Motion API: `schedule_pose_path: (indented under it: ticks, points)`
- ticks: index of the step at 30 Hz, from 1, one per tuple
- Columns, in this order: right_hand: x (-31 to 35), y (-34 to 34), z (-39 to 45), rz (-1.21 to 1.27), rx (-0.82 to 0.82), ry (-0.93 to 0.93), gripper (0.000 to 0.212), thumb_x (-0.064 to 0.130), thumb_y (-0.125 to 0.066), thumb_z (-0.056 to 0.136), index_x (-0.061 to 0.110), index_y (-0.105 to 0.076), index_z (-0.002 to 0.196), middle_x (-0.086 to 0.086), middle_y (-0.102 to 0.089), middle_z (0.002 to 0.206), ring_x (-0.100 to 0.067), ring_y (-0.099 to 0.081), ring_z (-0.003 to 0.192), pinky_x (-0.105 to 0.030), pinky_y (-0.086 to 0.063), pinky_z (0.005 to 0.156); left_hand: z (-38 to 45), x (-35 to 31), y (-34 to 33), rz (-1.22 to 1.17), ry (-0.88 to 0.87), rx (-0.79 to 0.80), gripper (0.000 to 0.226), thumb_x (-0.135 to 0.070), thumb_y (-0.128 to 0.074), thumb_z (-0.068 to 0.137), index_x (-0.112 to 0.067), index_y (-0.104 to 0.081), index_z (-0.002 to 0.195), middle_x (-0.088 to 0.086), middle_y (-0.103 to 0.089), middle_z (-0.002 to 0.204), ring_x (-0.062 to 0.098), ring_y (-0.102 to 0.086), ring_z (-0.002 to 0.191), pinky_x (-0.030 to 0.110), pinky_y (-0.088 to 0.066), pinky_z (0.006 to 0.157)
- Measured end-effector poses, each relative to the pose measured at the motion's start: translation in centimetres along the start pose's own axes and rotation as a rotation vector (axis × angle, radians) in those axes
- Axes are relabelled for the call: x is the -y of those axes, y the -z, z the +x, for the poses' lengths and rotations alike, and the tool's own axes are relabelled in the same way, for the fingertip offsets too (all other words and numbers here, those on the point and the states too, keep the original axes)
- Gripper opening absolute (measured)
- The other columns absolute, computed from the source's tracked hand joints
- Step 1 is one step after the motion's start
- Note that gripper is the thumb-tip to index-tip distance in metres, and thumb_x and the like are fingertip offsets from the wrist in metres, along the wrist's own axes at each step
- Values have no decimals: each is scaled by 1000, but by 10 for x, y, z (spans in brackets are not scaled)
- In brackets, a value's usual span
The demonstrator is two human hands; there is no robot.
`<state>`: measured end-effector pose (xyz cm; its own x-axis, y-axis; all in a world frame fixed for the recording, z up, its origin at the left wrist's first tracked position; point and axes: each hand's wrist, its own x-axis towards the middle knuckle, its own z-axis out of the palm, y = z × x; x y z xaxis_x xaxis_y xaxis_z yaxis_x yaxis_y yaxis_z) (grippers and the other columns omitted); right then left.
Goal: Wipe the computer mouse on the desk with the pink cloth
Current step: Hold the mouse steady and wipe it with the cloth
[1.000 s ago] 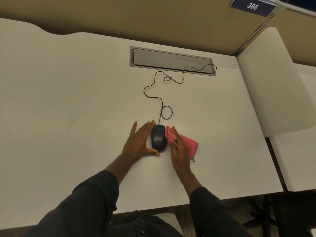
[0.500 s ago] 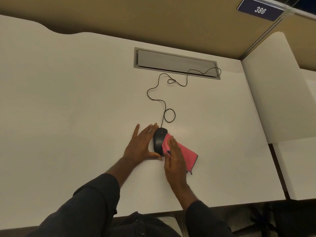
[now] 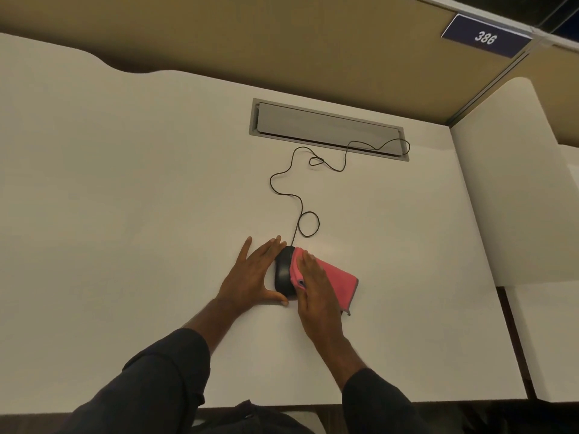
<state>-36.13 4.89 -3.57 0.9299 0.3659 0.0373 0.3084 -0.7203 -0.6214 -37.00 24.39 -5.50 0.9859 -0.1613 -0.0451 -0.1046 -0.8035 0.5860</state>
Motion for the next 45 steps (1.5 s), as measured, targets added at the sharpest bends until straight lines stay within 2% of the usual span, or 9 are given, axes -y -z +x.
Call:
schedule_pose_path:
  ticks: [9,12,18,24,30,34,36,40,45]
  points:
    - [-1,6,10,35,3,47,59,10,-55,91,8,-36,147,-7,-44,149,-20,-37,139,-46,-34,112,1,-1,-1,-11,27,-21,125,-91,-57,63,-33,-2,158,-7,-11,164,-4,7,150,43,6,124]
    - [-4,6,24,36,45,47,58,10,-55,92,7,-36,147,-9,-44,149,-20,-36,138,-50,-36,111,2,-2,-3,-1,34,-25,125,-92,-57,63,-27,-9,159,-4,-15,165,1,-1,152,46,2,125]
    - [-10,6,15,50,46,99,64,6,-58,92,10,-30,149,-2,-35,151,-18,-32,139,-42,-26,114,1,-2,-4,8,41,-28,123,-92,-55,64,-31,-5,158,-5,-14,165,-2,5,150,43,3,125]
    - [-10,5,-7,40,10,125,71,2,-69,83,9,-35,144,-14,-51,142,-26,-42,132,-50,-28,108,1,-1,-5,0,24,-41,123,-90,-60,65,-32,-4,159,-6,-15,164,-3,3,150,38,9,124]
    - [3,16,36,77,128,-83,48,17,-54,99,11,-42,145,-4,-46,148,-18,-38,139,-35,-30,116,2,0,-6,10,17,-44,124,-91,-59,65,-29,-8,159,-4,-17,165,1,-2,152,44,2,125]
    - [17,24,64,70,150,-126,32,31,-48,101,18,-56,129,2,-63,123,-16,-59,112,-22,-45,95,2,1,-5,3,18,-39,126,-93,-56,64,-30,-4,159,-5,-16,164,-1,1,151,42,4,124]
    - [19,26,65,89,180,-154,34,34,-46,102,20,-55,131,4,-62,124,-15,-58,114,-22,-45,96,1,2,-5,1,24,-34,126,-93,-56,64,-31,-2,159,-6,-17,164,-1,-2,151,43,3,125]
    - [16,28,38,78,244,-124,51,24,-53,99,13,-39,148,-3,-43,150,-19,-40,138,-30,-27,115,1,1,-5,-7,19,-25,126,-92,-57,65,-33,4,158,-5,-19,164,6,-11,152,44,3,125]
    - [11,31,4,-12,321,-2,60,18,-60,95,7,-31,147,-9,-31,155,-22,-30,143,-25,-2,115,0,-1,-5,-28,27,-27,125,-93,-55,65,-38,9,156,-6,-17,164,6,-12,152,44,3,125]
